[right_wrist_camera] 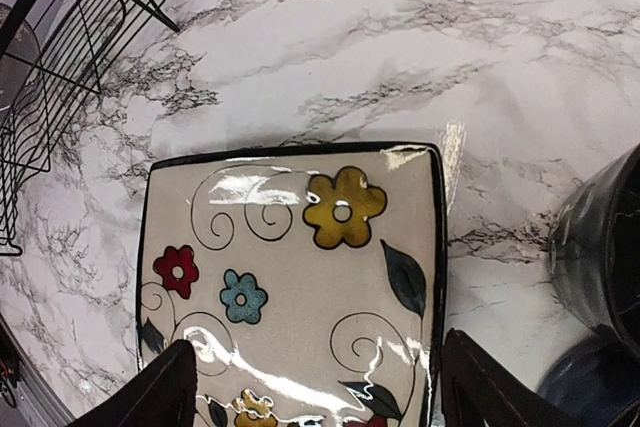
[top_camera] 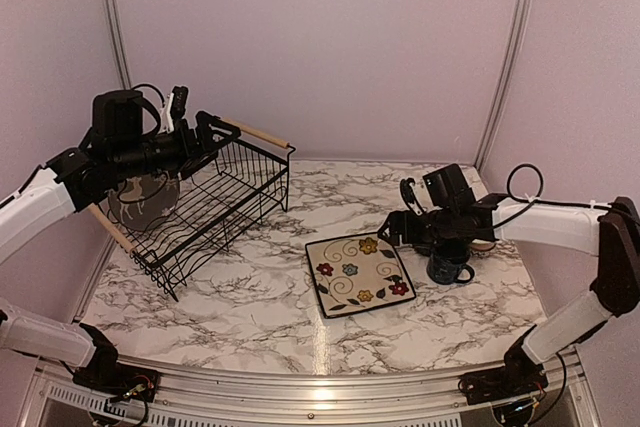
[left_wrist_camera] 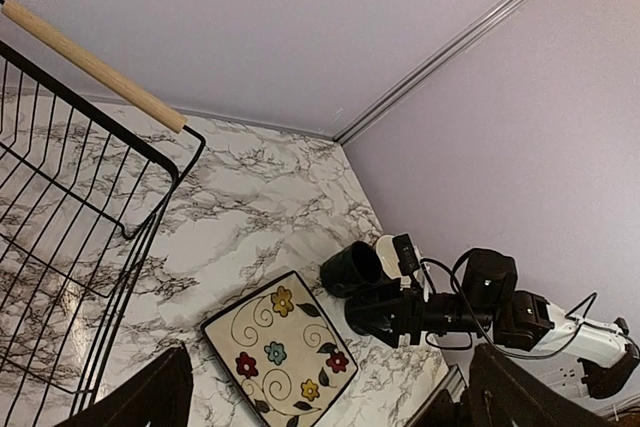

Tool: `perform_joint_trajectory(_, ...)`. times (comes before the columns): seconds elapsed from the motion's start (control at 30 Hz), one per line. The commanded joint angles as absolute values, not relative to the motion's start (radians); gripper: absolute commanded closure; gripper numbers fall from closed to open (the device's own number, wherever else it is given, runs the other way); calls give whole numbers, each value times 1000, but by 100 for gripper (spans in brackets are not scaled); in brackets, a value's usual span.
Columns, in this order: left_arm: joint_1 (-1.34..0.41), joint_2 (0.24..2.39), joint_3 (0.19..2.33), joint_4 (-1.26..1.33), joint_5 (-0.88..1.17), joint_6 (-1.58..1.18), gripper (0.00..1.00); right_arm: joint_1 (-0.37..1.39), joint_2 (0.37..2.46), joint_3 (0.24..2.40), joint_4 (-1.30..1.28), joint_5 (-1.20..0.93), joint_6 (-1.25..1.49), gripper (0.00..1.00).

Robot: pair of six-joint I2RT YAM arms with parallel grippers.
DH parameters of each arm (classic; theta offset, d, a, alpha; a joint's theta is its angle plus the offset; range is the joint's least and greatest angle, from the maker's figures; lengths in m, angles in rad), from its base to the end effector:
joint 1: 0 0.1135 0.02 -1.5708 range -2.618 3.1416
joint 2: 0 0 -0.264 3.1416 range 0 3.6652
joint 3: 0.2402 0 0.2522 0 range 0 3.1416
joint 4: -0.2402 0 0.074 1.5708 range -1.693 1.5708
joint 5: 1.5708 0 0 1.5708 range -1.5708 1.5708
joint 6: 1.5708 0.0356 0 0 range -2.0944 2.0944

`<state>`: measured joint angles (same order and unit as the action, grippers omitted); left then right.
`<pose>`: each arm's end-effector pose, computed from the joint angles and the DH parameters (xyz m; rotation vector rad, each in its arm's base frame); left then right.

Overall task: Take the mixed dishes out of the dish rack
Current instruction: Grab the plate from the dish rack.

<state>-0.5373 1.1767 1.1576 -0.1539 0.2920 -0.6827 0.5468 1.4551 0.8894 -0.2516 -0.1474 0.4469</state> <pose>0.2277 -0.1476 0.3940 0.0945 1.8779 -1.1233 0.2563 0.1621 0.2154 -0.1957 2.4674 0.6272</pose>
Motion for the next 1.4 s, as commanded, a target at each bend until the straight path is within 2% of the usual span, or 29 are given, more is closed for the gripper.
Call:
perform_joint_trajectory(0.0,-535,1180,1206,-225,246,-629,1,556,1382,931,-277,-176,423,19)
perform_joint_trajectory(0.27,-530,1169,1289,-383,135,-532,1,557,1237,892,-205,-231,404,14)
perform_joint_trajectory(0.6,-436,1124,1415,-596,-191,-258,1,557,1063,863,-201,-190,384,9)
perform_joint_trajectory(0.83,-359,1048,1362,-498,-376,-133,1,556,995,876,-250,-131,365,6)
perform_joint_trajectory(1.03,-251,1046,1319,-473,-423,-86,1,555,970,885,-258,-105,373,2)
perform_joint_trajectory(1.37,-116,1197,1372,-505,-417,-60,1,555,974,872,-258,-106,385,1)
